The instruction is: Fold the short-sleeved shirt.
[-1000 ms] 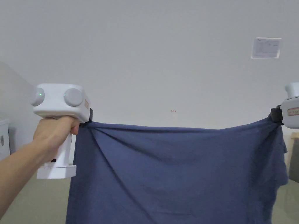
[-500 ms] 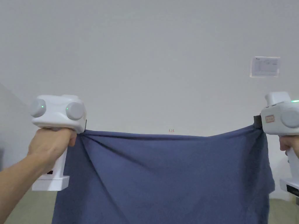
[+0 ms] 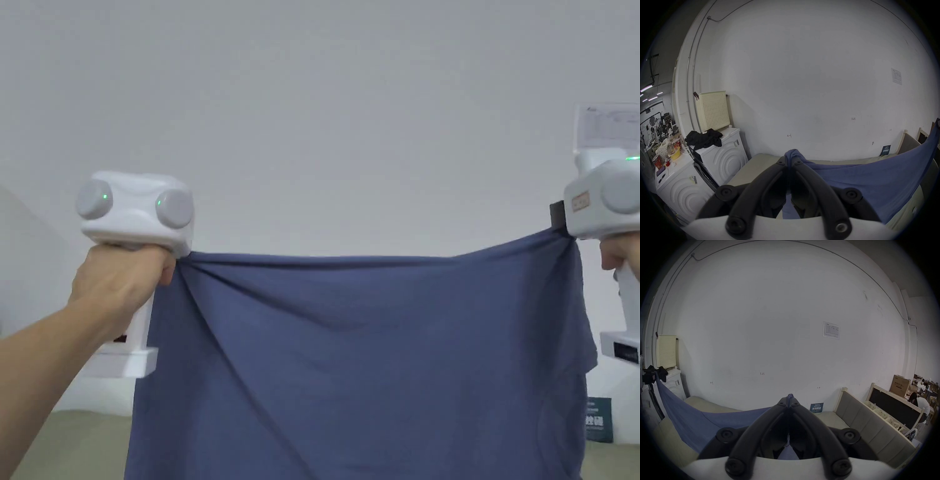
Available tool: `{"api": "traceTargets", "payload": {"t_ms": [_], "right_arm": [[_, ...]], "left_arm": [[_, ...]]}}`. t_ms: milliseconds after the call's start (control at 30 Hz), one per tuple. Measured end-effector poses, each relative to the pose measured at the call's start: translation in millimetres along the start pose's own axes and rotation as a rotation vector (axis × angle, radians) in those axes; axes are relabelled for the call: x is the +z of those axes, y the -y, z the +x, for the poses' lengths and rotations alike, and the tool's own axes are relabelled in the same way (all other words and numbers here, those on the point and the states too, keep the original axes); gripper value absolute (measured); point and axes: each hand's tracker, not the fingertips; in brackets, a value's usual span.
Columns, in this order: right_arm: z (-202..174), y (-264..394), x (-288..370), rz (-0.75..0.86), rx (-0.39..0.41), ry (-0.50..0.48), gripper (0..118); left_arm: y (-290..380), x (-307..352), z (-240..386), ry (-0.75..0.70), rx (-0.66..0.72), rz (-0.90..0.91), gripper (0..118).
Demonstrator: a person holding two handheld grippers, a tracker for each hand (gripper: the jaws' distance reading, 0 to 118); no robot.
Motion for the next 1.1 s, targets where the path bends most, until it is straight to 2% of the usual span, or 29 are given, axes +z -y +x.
{"api": "traceTargets", "payload": {"t_ms": [200,333,567,700,733,800,833,1000,1033,1100], "right_arm": [[-13,-7,-30,0.013,-0.001,0.013,1],[-24,10,-47,0.01,0.017,0.017,1],[-37,111,-78,-0.128,0.014,-0.012,1],[-42,188,-73,-0.235,0.048,-0.048,1],[-40,212,-64,-0.262,0.002,-0.066,1],[-38,254,-48,-0.308,-0.015,-0.092,1],[-39,275,-38,-0.372,0.037,-0.071,1],[-31,360,37,-0.464,-0.01,-0.108,1],[-29,375,54,-0.494,-0.005,-0.143,1],[-21,402,84,-0.508,0.003,-0.144,1]], "left_arm": [[6,-34,6,-0.013,-0.006,0.024,2],[26,-58,8,-0.022,0.001,0.011,2],[117,-104,14,0.004,-0.049,-0.132,2],[189,-116,11,0.035,-0.059,-0.233,2],[209,-115,9,0.04,-0.071,-0.264,2],[246,-109,3,0.055,-0.083,-0.306,2],[266,-102,-2,0.072,-0.08,-0.317,2],[348,-52,-26,0.097,-0.119,-0.405,2],[364,-38,-32,0.102,-0.125,-0.417,2],[392,-11,-44,0.117,-0.121,-0.452,2]]}}
